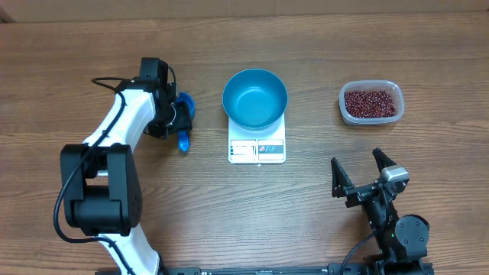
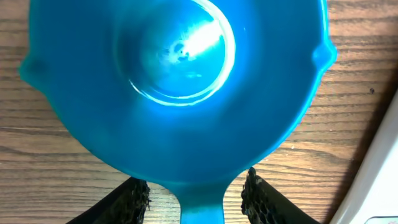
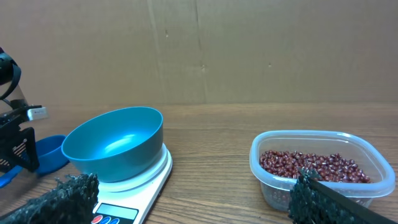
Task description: Scoop item into bowl and weigh 150g on scale
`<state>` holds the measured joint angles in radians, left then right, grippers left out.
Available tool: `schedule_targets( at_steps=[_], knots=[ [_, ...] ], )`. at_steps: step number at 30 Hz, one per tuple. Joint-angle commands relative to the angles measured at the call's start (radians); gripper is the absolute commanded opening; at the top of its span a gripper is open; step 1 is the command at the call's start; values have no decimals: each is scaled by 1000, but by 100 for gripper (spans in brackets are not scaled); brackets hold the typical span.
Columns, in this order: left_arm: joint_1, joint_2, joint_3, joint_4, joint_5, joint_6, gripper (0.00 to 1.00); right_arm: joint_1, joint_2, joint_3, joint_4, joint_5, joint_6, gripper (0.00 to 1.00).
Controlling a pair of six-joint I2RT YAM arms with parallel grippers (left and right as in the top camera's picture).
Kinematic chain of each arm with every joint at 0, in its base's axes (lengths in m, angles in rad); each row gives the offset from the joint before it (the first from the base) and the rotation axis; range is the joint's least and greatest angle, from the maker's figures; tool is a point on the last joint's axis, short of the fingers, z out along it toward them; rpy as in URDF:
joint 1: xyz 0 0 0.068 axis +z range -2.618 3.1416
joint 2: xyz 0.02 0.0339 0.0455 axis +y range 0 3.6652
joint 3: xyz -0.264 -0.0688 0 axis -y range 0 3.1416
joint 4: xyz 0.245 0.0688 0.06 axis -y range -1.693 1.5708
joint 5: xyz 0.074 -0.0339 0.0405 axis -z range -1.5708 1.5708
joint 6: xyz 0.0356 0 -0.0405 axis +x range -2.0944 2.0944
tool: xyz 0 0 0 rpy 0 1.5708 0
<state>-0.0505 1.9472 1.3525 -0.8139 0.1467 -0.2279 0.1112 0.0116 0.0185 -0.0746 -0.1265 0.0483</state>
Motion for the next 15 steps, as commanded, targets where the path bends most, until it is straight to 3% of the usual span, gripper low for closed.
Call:
schedule_targets(
  at_steps=[1, 7, 15],
  knots=[
    [-33, 13, -5, 3, -74, 29, 53, -6, -9, -11, 4, 6, -4, 100],
    [-58, 13, -5, 3, -139, 2, 45, -6, -9, -11, 4, 5, -4, 100],
    [-53, 13, -5, 11, -156, -32, 43, -6, -9, -11, 4, 5, -4, 100]
  ],
)
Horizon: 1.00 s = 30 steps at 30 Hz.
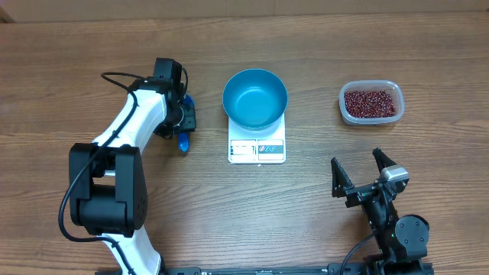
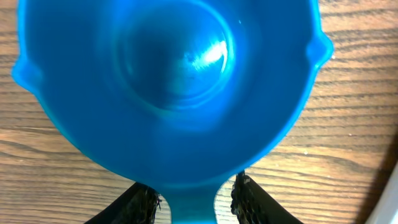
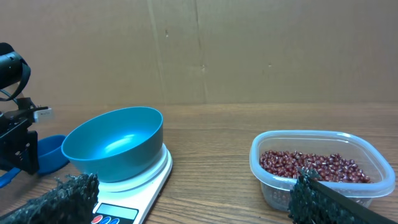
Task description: Scoop item into bowl and weigh 150g on scale
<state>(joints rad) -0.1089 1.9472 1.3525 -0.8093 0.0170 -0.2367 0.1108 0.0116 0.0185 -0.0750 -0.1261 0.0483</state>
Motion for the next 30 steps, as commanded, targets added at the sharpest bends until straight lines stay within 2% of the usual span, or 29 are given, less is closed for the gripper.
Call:
schedule_targets(
  at_steps=[1, 7, 11, 17, 22, 28, 30],
  knots=[
    [6, 13, -5, 9, -28, -32, 43, -6, -9, -11, 4, 5, -4, 100],
    [6, 13, -5, 31, -29, -34, 41, -6, -9, -11, 4, 5, -4, 100],
    [6, 13, -5, 28, -28, -66, 36, -6, -9, -11, 5, 5, -4, 100],
    [3, 14, -5, 25, -24, -89, 36, -6, -9, -11, 4, 5, -4, 100],
    [3, 14, -5, 20, -14, -89, 25, -6, -9, -11, 5, 5, -4, 100],
    [3, 14, -5, 21, 2, -89, 25, -6, -9, -11, 5, 5, -4, 100],
    [3, 14, -5, 21, 2, -89, 22, -6, -9, -11, 4, 5, -4, 100]
  ],
)
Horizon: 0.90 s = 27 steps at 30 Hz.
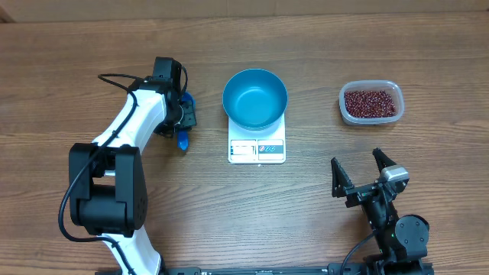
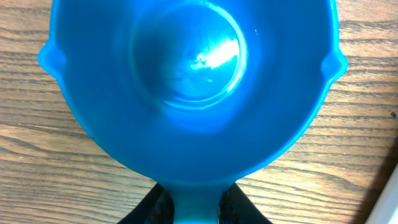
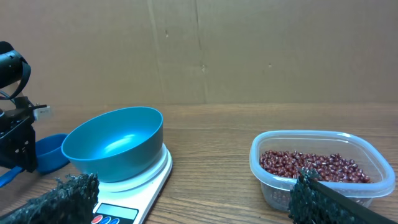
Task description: Scoop item into bowl and weigh 150g on scale
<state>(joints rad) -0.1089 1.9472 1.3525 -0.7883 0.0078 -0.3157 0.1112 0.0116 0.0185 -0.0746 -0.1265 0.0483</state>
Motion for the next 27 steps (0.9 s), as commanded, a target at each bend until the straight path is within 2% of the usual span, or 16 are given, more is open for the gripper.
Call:
schedule_targets(
  at_steps=[1, 4, 14, 19, 22, 27],
  knots=[
    [3, 14, -5, 0, 11, -10, 19, -6, -9, -11, 4, 6, -4, 100],
    [3, 14, -5, 0, 12, -12, 4, -6, -9, -11, 4, 5, -4, 100],
    [6, -46, 35, -16, 20, -53, 4, -6, -9, -11, 4, 5, -4, 100],
    [25, -142, 114, -101, 69, -170, 4, -6, -9, -11, 4, 6, -4, 100],
    [57, -203, 157, -132, 175, -220, 4, -6, -9, -11, 4, 6, -4, 100],
    [135, -290, 180, -125, 537, -220, 4, -6, -9, -11, 4, 5, -4, 100]
  ],
)
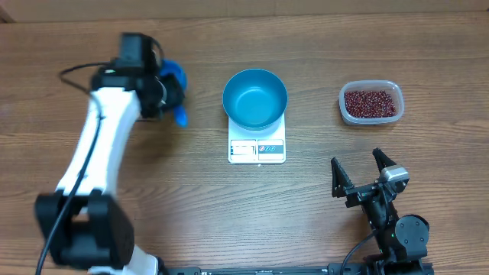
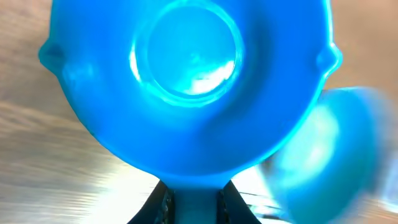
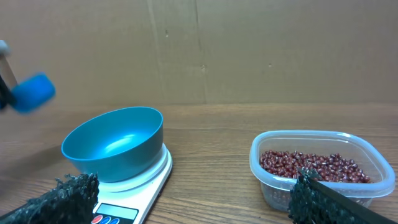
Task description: Scoop item into bowl and weigh 150g on scale
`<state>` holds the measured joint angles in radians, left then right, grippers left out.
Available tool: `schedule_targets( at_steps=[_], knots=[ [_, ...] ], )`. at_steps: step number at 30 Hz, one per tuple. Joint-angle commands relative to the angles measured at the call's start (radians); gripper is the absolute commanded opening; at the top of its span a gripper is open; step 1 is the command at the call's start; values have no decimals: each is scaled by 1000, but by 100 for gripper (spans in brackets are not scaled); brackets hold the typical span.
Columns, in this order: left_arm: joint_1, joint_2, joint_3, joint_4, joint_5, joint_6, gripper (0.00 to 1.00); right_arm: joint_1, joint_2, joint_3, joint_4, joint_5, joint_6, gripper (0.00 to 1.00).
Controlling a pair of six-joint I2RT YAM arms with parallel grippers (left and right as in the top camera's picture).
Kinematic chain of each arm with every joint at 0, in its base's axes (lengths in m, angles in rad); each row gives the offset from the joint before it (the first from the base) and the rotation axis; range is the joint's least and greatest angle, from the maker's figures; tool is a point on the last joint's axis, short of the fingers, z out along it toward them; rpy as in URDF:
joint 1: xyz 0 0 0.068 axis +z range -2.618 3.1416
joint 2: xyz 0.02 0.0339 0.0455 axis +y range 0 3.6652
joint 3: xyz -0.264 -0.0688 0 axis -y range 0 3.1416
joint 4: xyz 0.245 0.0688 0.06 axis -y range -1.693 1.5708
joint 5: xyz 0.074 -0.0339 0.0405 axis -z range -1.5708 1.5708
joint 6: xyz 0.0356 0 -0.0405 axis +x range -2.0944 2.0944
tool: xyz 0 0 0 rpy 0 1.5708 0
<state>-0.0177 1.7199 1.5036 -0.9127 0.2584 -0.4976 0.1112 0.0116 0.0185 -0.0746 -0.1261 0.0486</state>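
Observation:
My left gripper [image 1: 174, 103] is shut on the handle of a blue plastic scoop [image 1: 173, 79] and holds it in the air, left of the scale. The empty scoop cup [image 2: 186, 81] fills the blurred left wrist view, with the handle pinched between the fingers [image 2: 163, 202]. A blue bowl [image 1: 255, 98] stands empty on the white scale [image 1: 257, 147]. Red beans fill a clear container [image 1: 370, 101] at the right. My right gripper [image 1: 367, 177] rests open near the front right, far from everything. The right wrist view shows the bowl [image 3: 115, 142], the container [image 3: 320, 167] and the raised scoop [image 3: 31, 93].
A cardboard wall [image 3: 205, 50] closes off the far side of the wooden table [image 1: 306, 214]. The left arm's black cable [image 1: 76, 70] loops beside its wrist.
The left gripper, shut on the scoop's handle, has gone from table level to up in the air, and its wrist now sits farther left. The right arm has not moved.
The scoop lay on the table left of the scale with my left fingers open on either side of its handle. The fingers then stood closer in, then shut on the handle. Now the scoop is held clear of the table. The right gripper stayed open throughout.

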Motion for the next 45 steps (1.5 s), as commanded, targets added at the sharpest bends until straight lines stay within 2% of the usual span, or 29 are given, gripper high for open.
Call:
schedule_targets(
  at_steps=[1, 5, 11, 24, 33, 38, 45],
  knots=[
    [57, -70, 29, -2, 341, -37, 4, -6, -9, -11, 4, 5, -4, 100],
    [99, -72, 29, -49, 538, -44, 4, -6, -9, -11, 4, 5, -4, 100],
    [90, -72, 28, -115, 556, -112, 4, -6, -9, -11, 4, 5, -4, 100],
    [10, -72, 16, -123, 596, -143, 5, -6, -9, -11, 4, 5, -4, 100],
    [-72, -72, 16, -73, 524, -324, 5, -6, -9, -11, 1, 24, -4, 100],
    [-113, -72, 16, 29, 563, -337, 4, -6, -9, -11, 2, 20, -3, 100],
    [-119, -72, 16, 134, 587, -368, 4, -6, -6, -10, 13, -136, 8, 100]
  ],
)
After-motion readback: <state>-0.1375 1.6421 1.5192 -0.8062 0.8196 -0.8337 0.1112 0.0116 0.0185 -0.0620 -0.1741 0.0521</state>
